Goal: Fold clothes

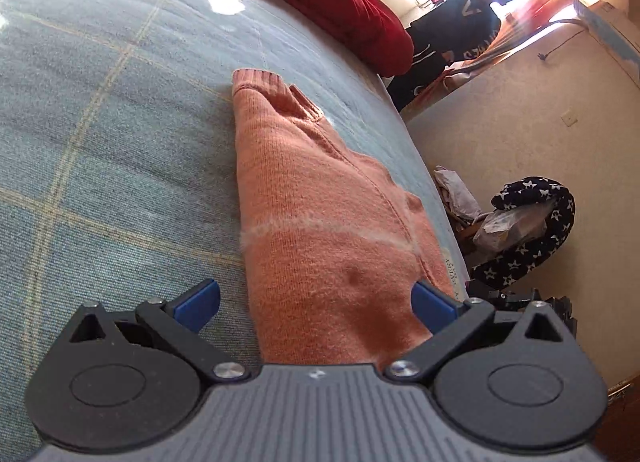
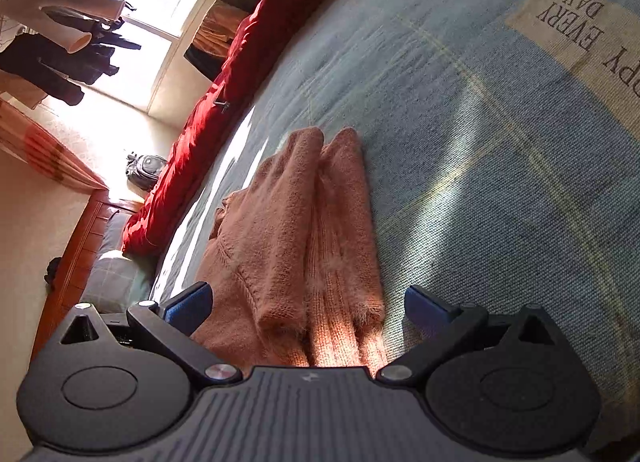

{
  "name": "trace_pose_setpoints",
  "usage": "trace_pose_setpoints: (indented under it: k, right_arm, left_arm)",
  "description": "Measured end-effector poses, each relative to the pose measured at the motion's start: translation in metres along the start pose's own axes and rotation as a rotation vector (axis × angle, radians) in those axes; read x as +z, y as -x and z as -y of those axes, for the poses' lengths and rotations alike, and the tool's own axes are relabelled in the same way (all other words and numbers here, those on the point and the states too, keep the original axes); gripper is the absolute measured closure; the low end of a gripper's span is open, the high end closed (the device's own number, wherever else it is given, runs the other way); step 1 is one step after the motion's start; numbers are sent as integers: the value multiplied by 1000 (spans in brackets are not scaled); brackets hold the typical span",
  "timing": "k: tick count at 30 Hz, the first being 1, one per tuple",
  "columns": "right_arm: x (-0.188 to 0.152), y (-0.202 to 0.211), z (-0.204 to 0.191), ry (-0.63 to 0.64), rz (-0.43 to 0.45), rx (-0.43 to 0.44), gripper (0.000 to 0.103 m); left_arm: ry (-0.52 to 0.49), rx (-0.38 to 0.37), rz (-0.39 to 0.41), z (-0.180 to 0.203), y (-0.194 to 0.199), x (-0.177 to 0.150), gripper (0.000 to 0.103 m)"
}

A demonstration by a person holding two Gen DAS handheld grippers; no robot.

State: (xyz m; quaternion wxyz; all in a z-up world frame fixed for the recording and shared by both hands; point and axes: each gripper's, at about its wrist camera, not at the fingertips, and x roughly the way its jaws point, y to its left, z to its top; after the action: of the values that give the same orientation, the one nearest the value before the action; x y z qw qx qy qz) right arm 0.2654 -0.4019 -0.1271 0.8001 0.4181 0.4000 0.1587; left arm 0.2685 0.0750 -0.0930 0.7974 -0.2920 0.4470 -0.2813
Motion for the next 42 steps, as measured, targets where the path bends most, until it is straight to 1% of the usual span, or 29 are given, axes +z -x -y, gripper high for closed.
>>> trace_pose_setpoints:
  k: [3,8,14,17,21,26,29,30,32,35,38,40,42]
  right_arm:
    - [11,-14,0,13,-39,13,0]
    - [32,-38,-8,51,-92,24,0]
    - [64,-80,-25,107,-134,15,0]
    - [72,-88,-26,100,-153,17,0]
    - [62,-79,-23,127,-181,43,0]
    - [35,-55,-21,162,-264,73,0]
    - [24,-47,-22,198,-277,77,0]
    - [22,-46,-22,205,-275,78,0]
    - [26,-50,-20,180,-272,83,0]
    - [43,-66,-20,148,-270,105,0]
    - [54,-82,-20,138,-278,109,0]
    - [55,-85,-23,179,-295,104,0]
    - [51,-84,-25,232,-298,108,0]
  left_arm:
    - [28,-29,-17,-9,-13,3,2]
    - [58,-102,-29,-14,-29,18,2]
    - [71,-132,-60,-15,-58,40,2]
    - [71,-138,-65,-15,-60,42,2]
    - [59,-154,-78,-15,-51,33,2]
    - [34,-149,-103,-6,-33,15,2]
    - [19,-162,-106,-7,-31,11,2]
    - [31,-167,-112,-10,-32,14,2]
    - [52,-177,-121,-15,-35,21,2]
    - [61,-184,-121,-19,-43,29,2]
    - [21,-174,-128,-15,-45,29,3]
    - [-20,-174,-130,-13,-43,27,5]
    - [-31,-170,-126,-16,-40,25,17]
